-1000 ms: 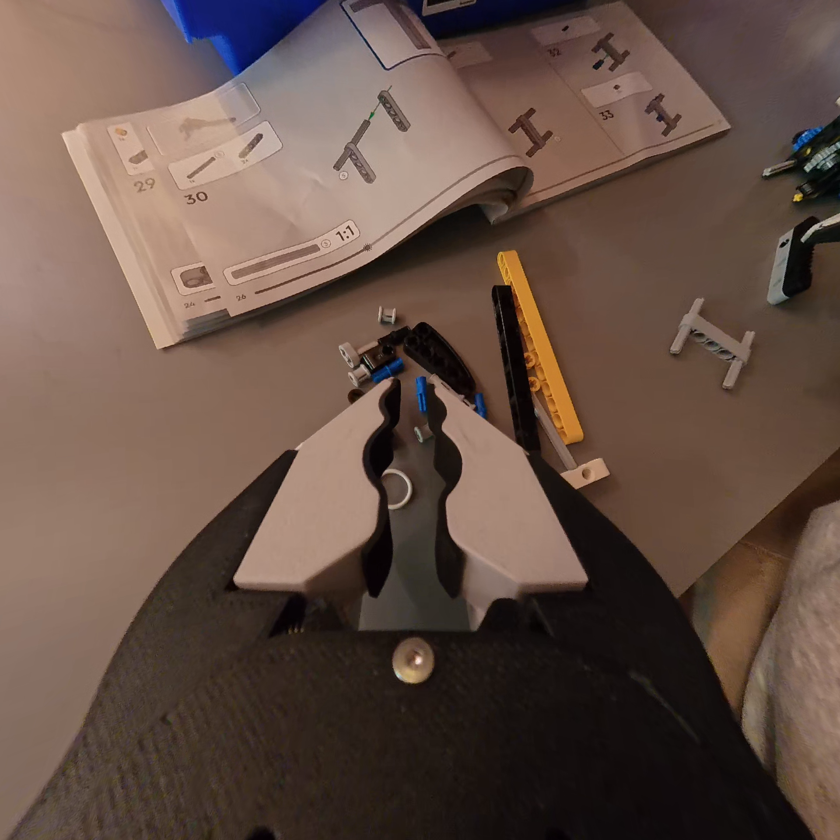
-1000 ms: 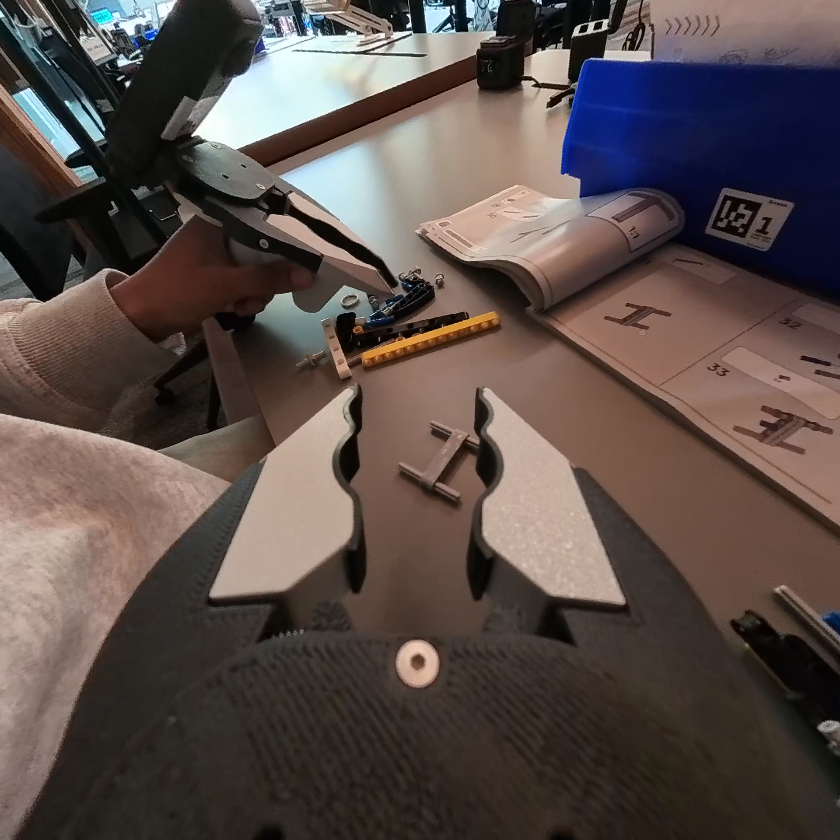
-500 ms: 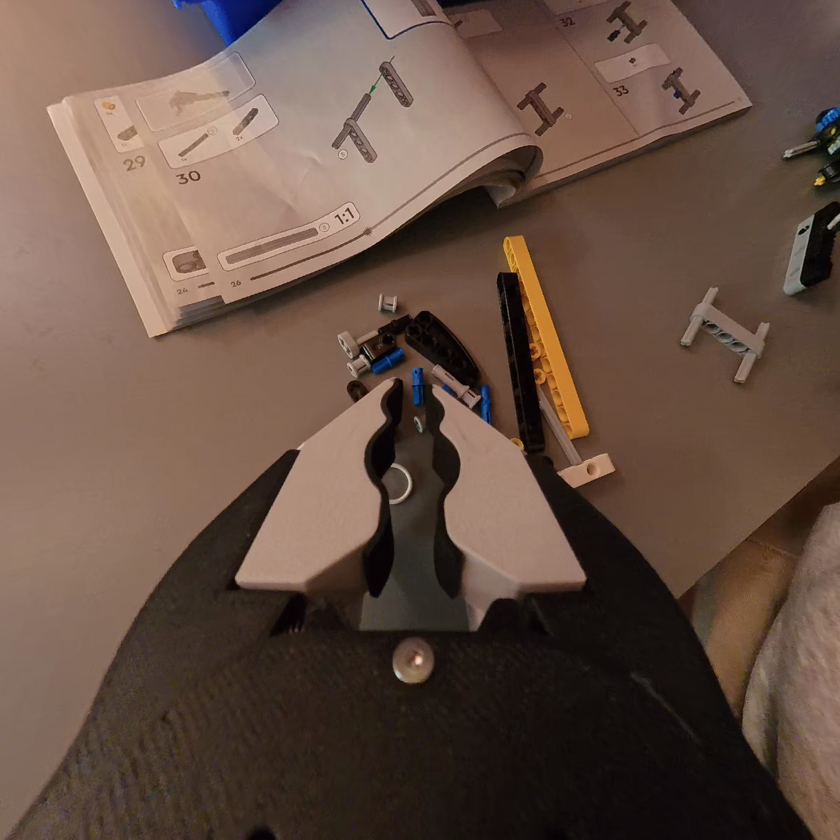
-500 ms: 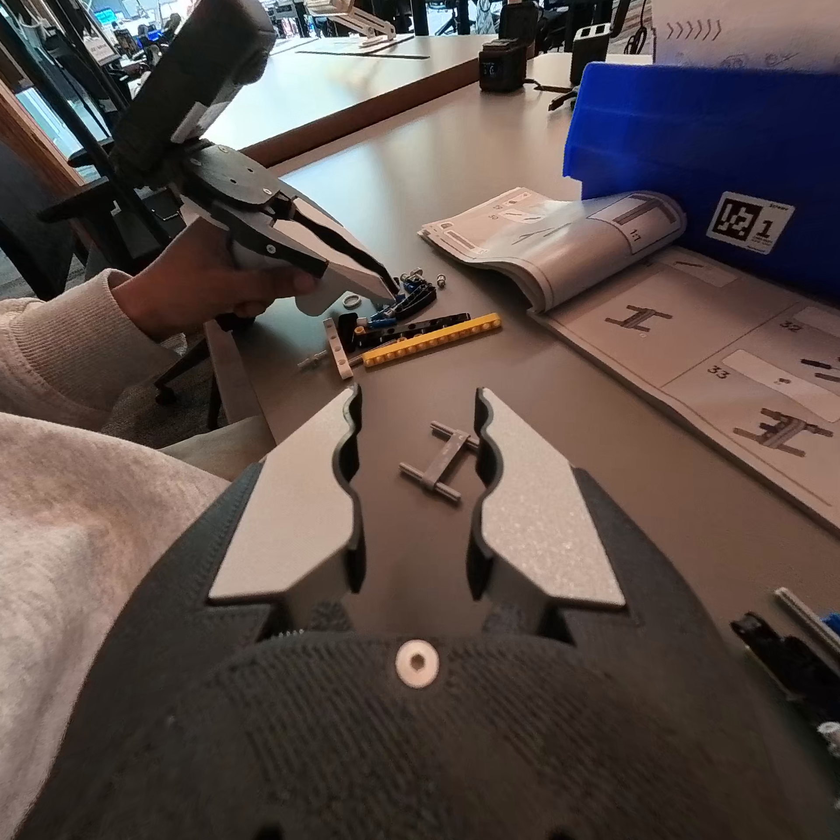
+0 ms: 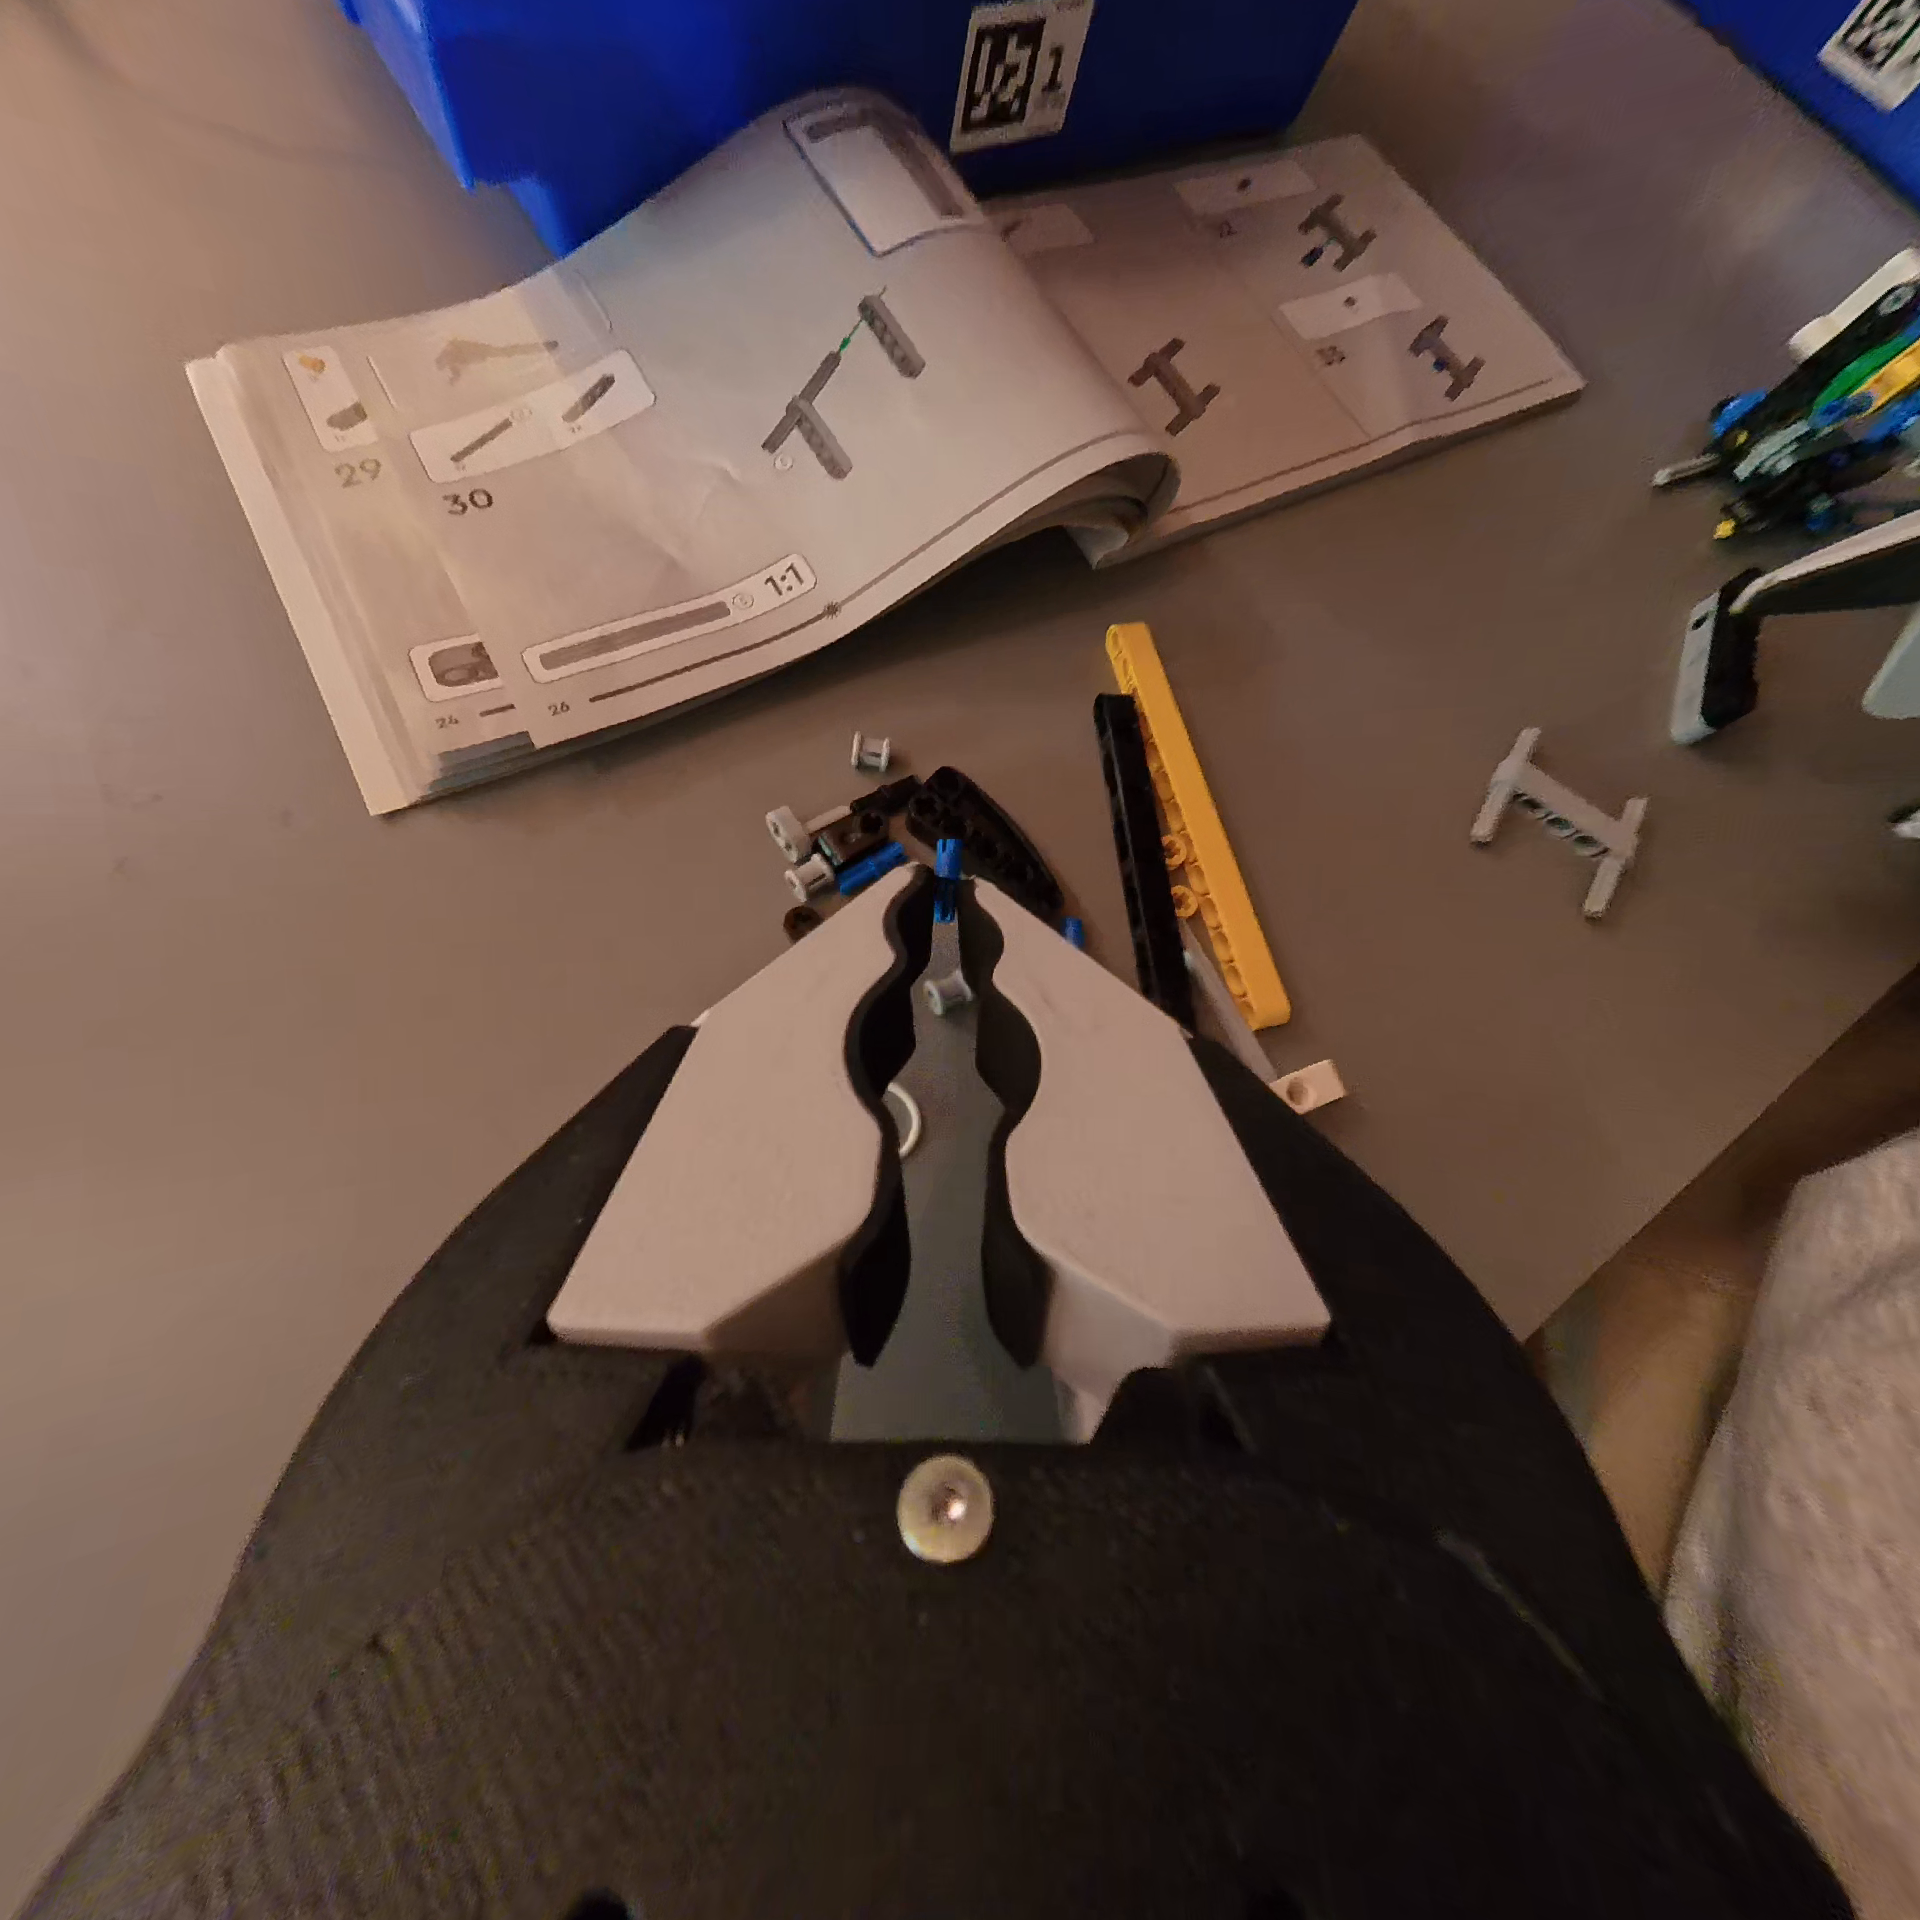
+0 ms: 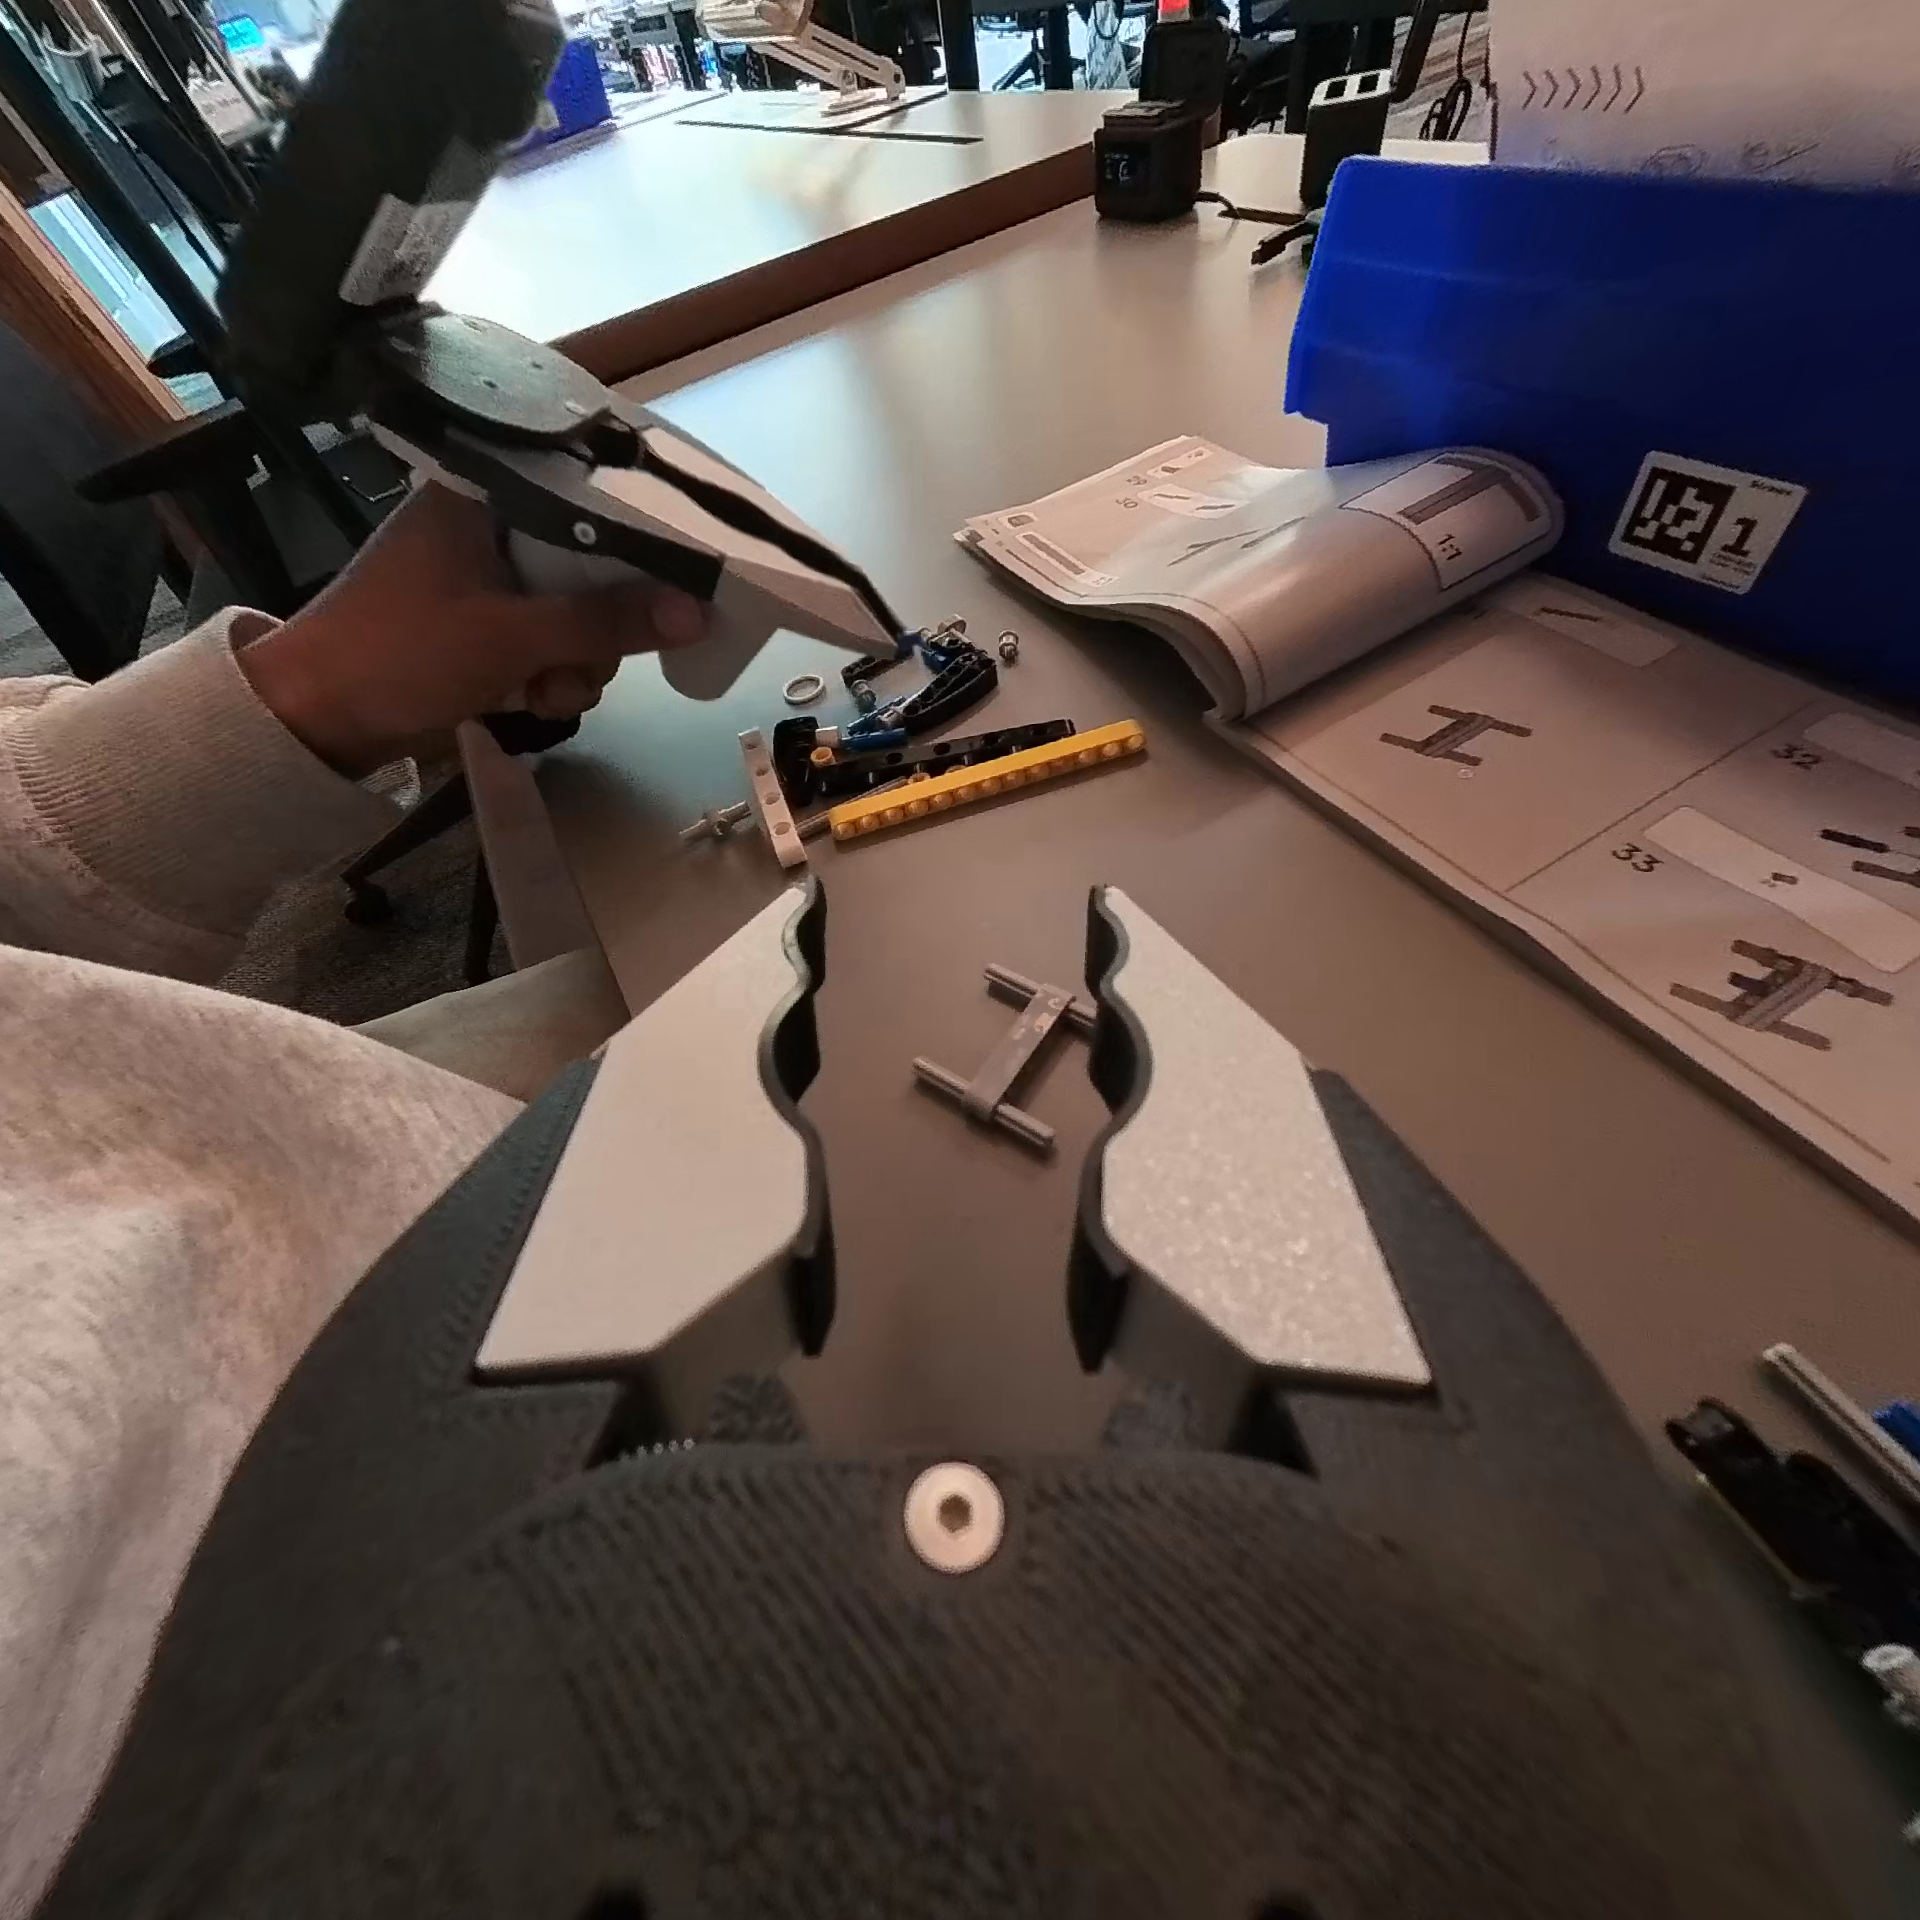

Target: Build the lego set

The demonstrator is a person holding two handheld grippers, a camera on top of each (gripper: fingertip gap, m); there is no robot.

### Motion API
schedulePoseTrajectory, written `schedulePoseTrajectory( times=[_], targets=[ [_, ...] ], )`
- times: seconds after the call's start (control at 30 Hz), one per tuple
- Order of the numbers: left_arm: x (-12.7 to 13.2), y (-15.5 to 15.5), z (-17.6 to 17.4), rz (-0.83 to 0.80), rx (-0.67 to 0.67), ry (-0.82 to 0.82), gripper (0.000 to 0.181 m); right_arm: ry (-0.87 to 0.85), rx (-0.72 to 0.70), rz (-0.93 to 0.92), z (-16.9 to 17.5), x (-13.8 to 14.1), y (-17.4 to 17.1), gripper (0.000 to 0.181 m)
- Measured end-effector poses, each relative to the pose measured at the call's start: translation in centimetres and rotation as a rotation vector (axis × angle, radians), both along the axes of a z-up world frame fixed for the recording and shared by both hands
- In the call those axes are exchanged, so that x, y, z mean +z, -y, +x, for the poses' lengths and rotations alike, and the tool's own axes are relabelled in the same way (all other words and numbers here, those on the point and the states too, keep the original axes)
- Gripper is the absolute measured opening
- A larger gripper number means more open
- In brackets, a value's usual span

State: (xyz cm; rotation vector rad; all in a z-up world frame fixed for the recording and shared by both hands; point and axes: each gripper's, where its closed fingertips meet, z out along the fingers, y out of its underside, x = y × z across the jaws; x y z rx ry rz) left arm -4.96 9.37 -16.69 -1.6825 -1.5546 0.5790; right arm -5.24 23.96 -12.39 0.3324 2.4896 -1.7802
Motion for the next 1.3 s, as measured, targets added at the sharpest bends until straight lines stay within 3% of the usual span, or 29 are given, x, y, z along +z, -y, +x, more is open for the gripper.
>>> schedulePoseTrajectory(
  times=[0.2, 0.47, 0.93, 1.1, 1.23, 1.3],
  targets=[
    [2.3, -1.4, -0.1, 0.077, -0.013, -0.076, 0.002, -0.006, 0.002, -0.011, 0.1, 0.2, 0.0, 0.049],
    [4.9, -5.9, 0.1, 0.411, -0.149, -0.142, 0.002, -0.020, 0.005, -0.014, 0.2, 0.3, 0.0, 0.049],
    [5.3, -9.4, 0.6, 0.504, -0.264, -0.137, 0.001, -0.010, 0.022, -0.052, 0.4, 0.9, -0.4, 0.043],
    [8.4, -10.4, 0.5, 0.771, -0.222, -0.261, 0.001, -0.164, 0.017, -0.098, 0.7, 2.2, -0.6, 0.034],
    [10.2, -11.3, 0.9, 0.965, -0.202, -0.356, 0.001, -0.420, -0.078, -0.270, 0.6, 6.3, -2.1, 0.020],
    [10.7, -11.9, 1.0, 1.041, -0.203, -0.375, 0.001, -0.455, -0.061, -0.311, 1.3, 7.1, -2.3, 0.018]
  ],
)
